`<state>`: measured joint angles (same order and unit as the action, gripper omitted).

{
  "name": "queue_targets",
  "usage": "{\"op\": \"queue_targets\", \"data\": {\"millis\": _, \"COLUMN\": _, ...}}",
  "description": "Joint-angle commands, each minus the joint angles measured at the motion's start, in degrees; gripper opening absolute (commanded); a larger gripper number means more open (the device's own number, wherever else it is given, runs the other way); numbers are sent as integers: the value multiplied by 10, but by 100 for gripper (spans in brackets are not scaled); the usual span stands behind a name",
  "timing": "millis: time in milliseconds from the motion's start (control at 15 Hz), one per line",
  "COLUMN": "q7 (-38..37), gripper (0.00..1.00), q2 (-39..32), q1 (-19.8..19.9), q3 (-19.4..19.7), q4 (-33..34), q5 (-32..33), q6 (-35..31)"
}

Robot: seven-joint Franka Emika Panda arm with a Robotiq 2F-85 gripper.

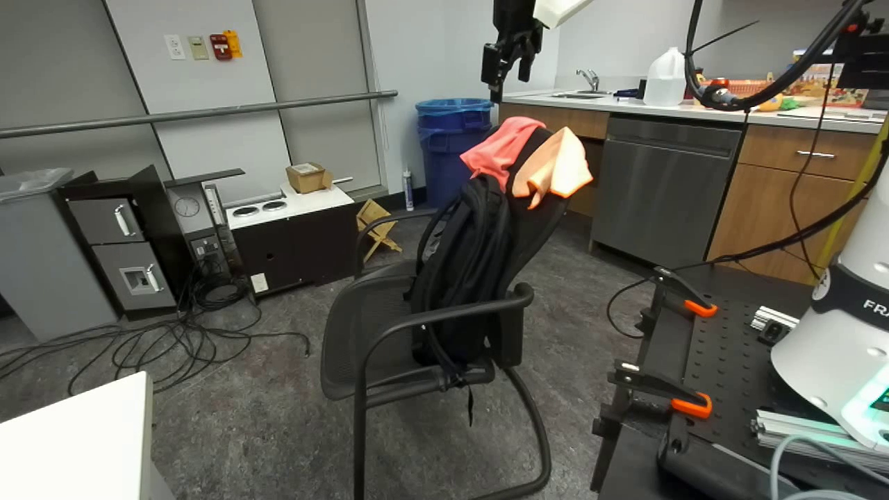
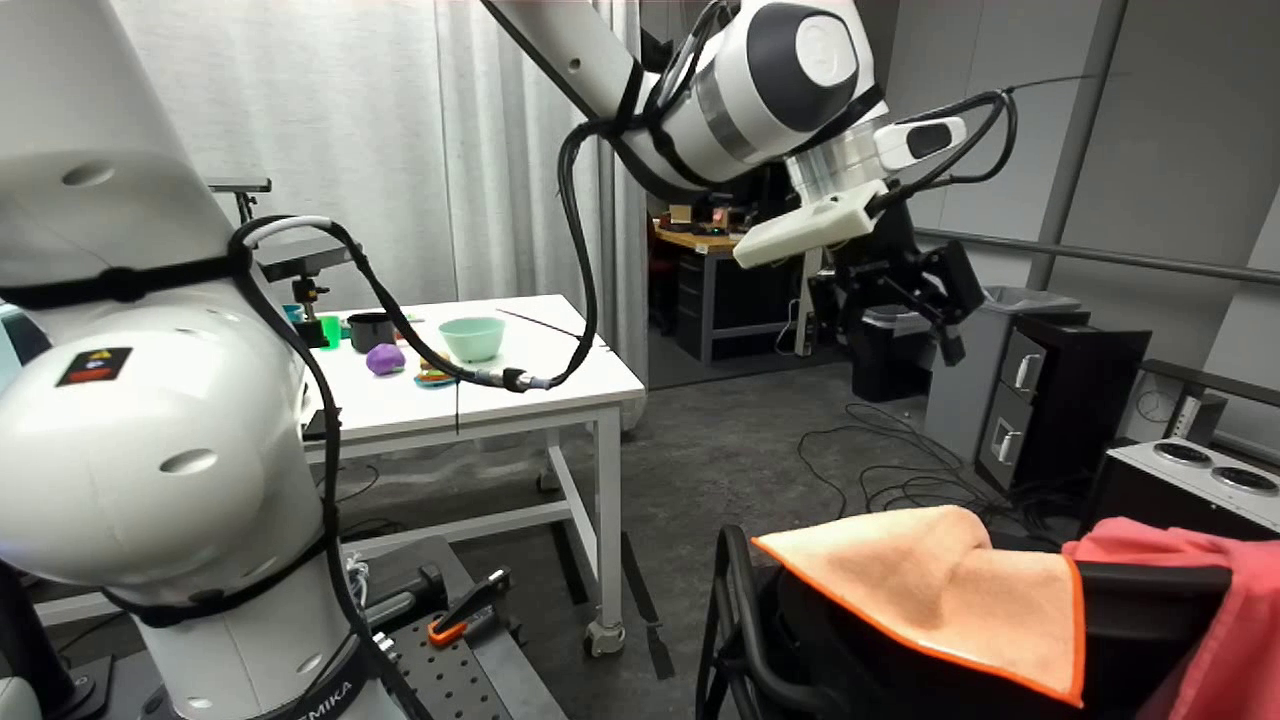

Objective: Put the orange towel and shirt on the seat of the chair respectively

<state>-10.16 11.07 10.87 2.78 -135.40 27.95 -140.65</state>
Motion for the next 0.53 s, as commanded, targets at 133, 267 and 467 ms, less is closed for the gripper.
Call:
{"op": "queue_targets", "data": {"millis": 133, "q7": -57, "gripper": 100, "q2": -7, "q1": 28, "q3": 11, "q4": 13, "q5": 70, "q6": 68}}
{"op": "queue_targets", "data": {"millis": 267, "q7": -72, "gripper": 100, "q2": -8, "q1": 32, "q3": 19, "q4": 8, "q5": 75, "q6": 92}}
{"op": "queue_targets", "data": {"millis": 467, "q7": -87, "gripper": 100, "q2": -14, "q1": 36, "q3": 35, "q4": 1, "q5": 63, "q6": 112}}
